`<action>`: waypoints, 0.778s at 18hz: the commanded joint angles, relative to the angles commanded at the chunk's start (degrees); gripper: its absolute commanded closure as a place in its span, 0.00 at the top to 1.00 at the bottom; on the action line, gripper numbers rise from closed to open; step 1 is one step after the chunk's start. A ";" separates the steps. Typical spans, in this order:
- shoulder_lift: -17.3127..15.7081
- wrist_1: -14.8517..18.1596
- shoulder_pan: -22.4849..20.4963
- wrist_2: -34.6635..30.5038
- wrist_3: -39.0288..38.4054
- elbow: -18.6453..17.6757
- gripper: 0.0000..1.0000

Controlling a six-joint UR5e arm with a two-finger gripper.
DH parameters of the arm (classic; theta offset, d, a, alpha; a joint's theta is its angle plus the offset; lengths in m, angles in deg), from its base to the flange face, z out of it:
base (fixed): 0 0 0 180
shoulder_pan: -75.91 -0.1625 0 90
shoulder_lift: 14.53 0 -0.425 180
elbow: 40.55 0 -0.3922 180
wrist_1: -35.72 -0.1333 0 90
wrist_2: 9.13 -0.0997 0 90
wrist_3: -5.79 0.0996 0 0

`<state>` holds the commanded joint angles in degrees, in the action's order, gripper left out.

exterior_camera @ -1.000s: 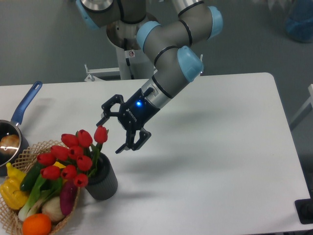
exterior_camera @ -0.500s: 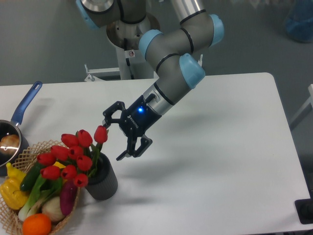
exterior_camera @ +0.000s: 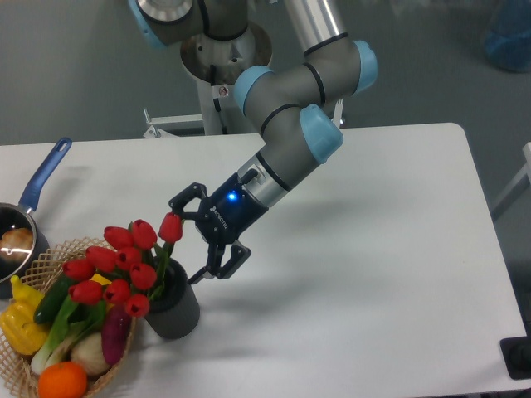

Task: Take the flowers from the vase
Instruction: 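Lower the open gripper around the tulip stems above the vase rim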

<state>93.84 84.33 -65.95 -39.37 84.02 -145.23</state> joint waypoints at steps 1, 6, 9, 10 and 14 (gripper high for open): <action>0.09 -0.09 0.26 0.00 0.00 0.00 1.00; 0.79 -0.61 1.06 -0.09 1.23 0.26 1.00; 1.05 -1.05 1.32 0.00 1.32 0.27 1.00; 1.23 -1.14 1.67 0.00 1.23 0.61 1.00; 1.67 -1.23 2.37 0.00 1.23 0.79 1.00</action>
<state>95.51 83.09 -63.58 -39.37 85.25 -144.44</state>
